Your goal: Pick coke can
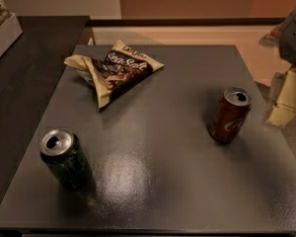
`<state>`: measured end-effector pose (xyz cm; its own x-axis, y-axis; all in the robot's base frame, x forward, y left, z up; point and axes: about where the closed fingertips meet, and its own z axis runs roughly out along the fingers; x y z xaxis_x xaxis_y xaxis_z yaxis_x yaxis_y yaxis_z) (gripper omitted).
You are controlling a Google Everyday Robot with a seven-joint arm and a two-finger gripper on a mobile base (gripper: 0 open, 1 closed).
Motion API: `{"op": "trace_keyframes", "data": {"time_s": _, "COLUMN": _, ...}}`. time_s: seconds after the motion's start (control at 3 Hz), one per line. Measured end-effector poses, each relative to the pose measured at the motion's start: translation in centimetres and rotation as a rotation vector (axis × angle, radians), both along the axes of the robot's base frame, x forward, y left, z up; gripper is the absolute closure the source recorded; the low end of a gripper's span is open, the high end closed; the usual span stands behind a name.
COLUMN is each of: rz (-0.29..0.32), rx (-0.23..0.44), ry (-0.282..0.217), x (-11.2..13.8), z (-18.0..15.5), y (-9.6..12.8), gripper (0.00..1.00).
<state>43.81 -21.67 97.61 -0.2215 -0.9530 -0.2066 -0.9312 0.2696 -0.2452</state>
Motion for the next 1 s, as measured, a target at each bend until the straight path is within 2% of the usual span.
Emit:
{"op": "trace_keyframes", "data": {"time_s": 0.33, "rz": 0.000, "rx": 0.001, "ry": -0.002, "x": 0.0, "z": 0.0, "y": 0.0, "gripper": 0.00}}
{"op": "trace_keyframes", "data": {"time_s": 0.67, "rz": -0.014, "rx": 0.058, "ry": 0.022, "x": 1.0, "z": -2.0, "y": -1.4, "gripper": 0.00}}
{"op": "trace_keyframes", "data": {"time_s": 1.0, "rz": -0.024, "rx": 0.154, "ry": 0.038, "x": 2.5, "z": -5.2, "y": -3.2, "gripper": 0.00}}
